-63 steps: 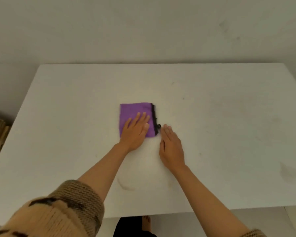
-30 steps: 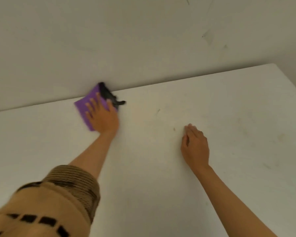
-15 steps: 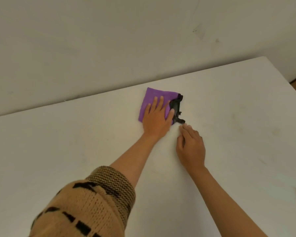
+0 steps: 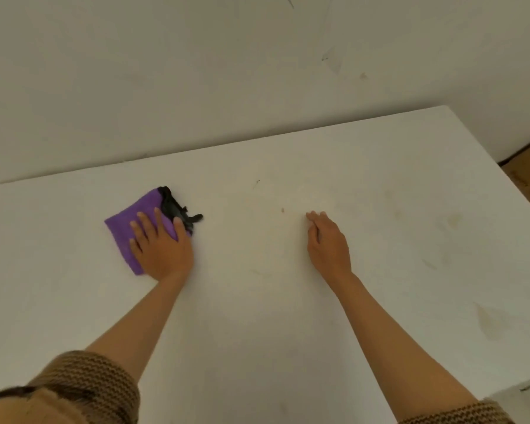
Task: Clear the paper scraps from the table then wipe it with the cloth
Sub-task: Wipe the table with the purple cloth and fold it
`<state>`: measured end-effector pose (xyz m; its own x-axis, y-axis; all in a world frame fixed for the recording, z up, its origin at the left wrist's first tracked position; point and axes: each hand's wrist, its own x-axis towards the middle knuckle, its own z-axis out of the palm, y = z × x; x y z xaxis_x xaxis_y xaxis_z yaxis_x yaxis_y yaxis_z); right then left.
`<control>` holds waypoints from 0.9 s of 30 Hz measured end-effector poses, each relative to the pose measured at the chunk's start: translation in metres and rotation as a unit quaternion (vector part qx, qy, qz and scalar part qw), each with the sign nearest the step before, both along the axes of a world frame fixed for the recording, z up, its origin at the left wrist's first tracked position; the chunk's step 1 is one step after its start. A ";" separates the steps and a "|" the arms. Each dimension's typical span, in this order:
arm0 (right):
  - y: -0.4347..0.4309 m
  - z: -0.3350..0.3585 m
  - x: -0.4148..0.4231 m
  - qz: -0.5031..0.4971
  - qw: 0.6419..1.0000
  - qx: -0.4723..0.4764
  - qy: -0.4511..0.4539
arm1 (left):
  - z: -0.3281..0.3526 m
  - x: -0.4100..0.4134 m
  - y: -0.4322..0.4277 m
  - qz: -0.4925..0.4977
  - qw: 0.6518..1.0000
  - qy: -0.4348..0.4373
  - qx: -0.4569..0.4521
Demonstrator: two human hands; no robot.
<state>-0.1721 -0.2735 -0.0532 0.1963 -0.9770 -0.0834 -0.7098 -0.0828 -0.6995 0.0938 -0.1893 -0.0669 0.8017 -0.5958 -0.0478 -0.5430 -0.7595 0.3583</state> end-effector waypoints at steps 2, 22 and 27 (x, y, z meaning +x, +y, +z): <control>0.016 0.000 -0.013 0.004 1.000 -0.017 0.006 | -0.004 -0.049 0.011 0.005 1.000 0.022 -0.005; 0.109 -0.006 -0.128 0.070 0.995 -0.057 0.038 | 0.013 -0.101 0.134 -0.092 0.995 0.035 -0.004; 0.122 -0.009 -0.140 0.091 0.993 -0.054 0.042 | -0.001 -0.167 0.125 -0.074 0.997 0.013 -0.001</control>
<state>-0.3118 -0.1511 -0.0626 0.3681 -0.9298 -0.0040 -0.7315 -0.2869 -0.6186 -0.0735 -0.0642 -0.0680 0.7036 -0.7076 -0.0653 -0.6397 -0.6707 0.3754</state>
